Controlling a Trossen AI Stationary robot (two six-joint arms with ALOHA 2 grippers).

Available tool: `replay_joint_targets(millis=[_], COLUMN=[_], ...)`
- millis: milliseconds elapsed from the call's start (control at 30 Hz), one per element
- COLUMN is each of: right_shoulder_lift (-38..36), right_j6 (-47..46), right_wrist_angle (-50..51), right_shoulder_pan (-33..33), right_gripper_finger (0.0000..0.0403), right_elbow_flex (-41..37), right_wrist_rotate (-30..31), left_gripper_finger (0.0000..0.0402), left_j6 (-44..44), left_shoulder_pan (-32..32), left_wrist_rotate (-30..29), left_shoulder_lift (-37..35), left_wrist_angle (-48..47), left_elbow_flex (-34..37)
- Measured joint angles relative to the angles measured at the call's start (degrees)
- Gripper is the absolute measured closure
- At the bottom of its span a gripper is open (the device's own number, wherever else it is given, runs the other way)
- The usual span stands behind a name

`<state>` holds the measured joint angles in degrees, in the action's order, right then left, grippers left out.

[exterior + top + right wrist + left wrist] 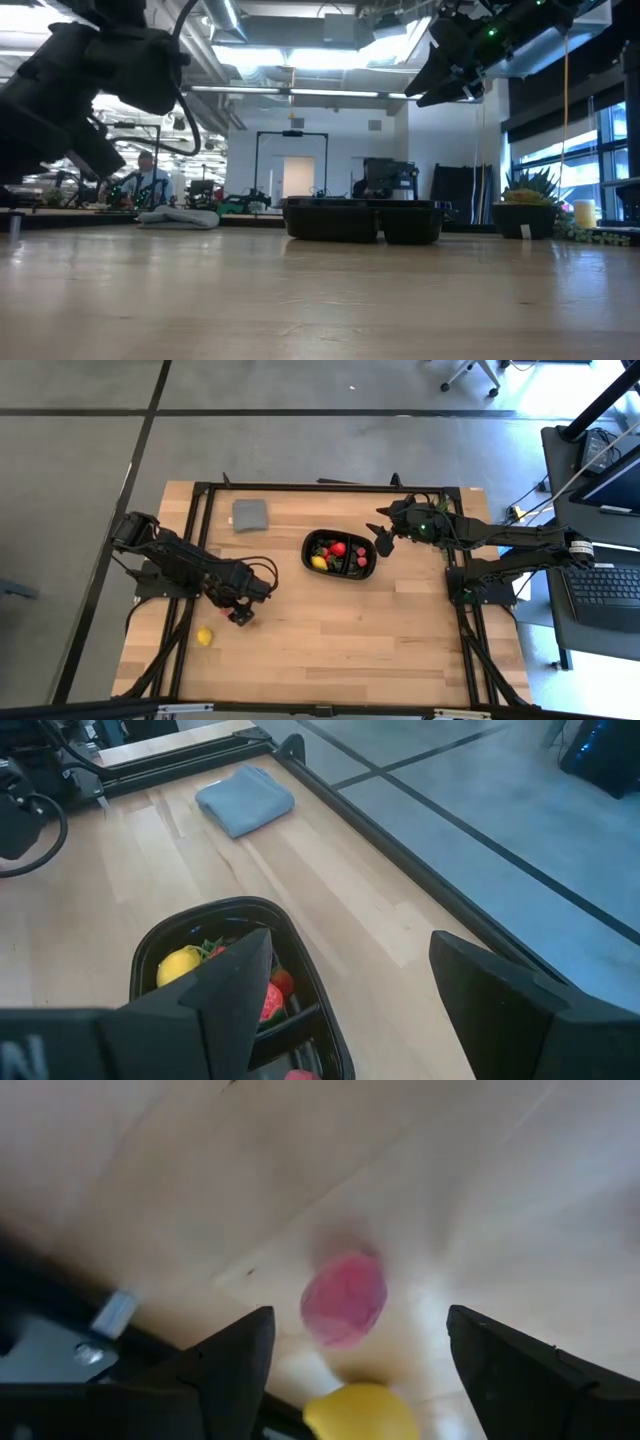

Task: Pick and placing Produce into tupperware
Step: Put the pink peach into the black container

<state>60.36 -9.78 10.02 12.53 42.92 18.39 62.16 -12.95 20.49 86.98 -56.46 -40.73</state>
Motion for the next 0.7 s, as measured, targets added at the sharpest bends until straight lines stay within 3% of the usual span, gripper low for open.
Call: replay_joint_targets(millis=[700], right_shoulder_lift=[0.00], right_j6=[0.02], right_wrist_angle=[0.02], right_shoulder_pan=[0.00], right_gripper_finger=[0.0127], right_elbow_flex=[0.00], right_wrist_rotate=[0.00], left_gripper_finger=[0.0190], left_j6=[2.27], left_shoulder_pan=[0.02], left_wrist_rotate=[-0.33], left_shoulder_lift=[0.00], left_wrist_angle=[3.19], left_elbow_flex=[2.42])
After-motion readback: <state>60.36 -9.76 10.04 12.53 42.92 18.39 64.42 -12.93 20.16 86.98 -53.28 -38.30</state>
